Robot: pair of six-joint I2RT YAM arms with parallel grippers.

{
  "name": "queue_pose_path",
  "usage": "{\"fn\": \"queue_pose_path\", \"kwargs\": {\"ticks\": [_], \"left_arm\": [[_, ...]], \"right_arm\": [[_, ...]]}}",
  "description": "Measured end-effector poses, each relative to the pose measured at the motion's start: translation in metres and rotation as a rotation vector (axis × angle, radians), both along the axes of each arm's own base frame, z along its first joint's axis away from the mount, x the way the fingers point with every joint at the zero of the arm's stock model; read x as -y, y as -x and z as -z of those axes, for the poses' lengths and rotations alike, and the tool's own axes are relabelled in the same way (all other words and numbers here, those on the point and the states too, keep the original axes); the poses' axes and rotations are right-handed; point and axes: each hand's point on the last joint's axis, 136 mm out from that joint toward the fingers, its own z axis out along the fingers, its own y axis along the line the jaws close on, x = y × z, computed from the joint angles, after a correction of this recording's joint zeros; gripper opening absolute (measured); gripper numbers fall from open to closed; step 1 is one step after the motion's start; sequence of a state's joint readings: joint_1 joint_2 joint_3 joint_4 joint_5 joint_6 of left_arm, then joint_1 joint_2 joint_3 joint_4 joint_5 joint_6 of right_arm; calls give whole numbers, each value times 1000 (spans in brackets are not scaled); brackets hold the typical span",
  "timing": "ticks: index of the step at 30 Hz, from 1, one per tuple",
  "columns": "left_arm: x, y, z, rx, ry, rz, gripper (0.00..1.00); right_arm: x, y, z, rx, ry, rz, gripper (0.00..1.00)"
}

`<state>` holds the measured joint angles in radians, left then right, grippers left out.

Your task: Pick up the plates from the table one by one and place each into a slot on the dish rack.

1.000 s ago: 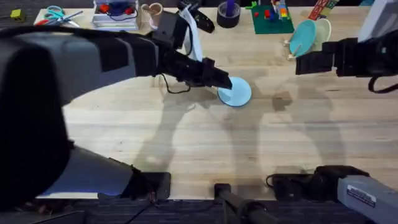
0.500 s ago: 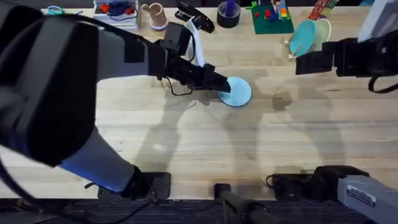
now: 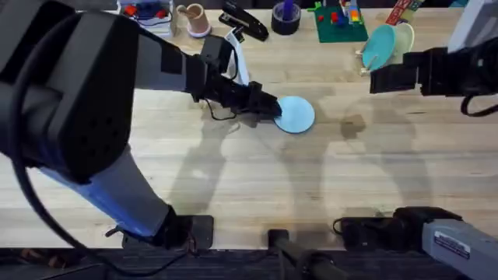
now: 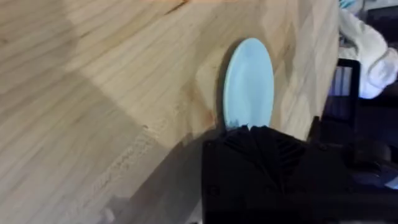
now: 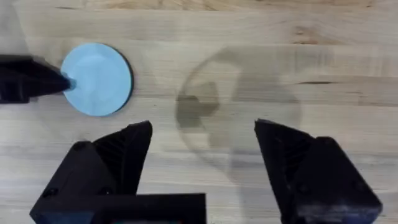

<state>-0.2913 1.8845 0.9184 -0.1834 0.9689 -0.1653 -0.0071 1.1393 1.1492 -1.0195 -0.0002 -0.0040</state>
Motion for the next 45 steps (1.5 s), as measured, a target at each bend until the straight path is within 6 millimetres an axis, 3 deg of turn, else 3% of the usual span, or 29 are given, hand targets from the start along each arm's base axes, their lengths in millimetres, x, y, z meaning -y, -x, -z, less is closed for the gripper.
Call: {"fn": "queue_pose_path", "kwargs": {"ticks": [39, 45], "left_arm": [[6, -3, 4, -104, 33, -33, 41], [3, -11, -12, -40, 4, -57, 41]], "right_arm": [[0, 0, 0, 0, 0, 0, 995], [0, 0, 0, 0, 0, 0, 995]]}}
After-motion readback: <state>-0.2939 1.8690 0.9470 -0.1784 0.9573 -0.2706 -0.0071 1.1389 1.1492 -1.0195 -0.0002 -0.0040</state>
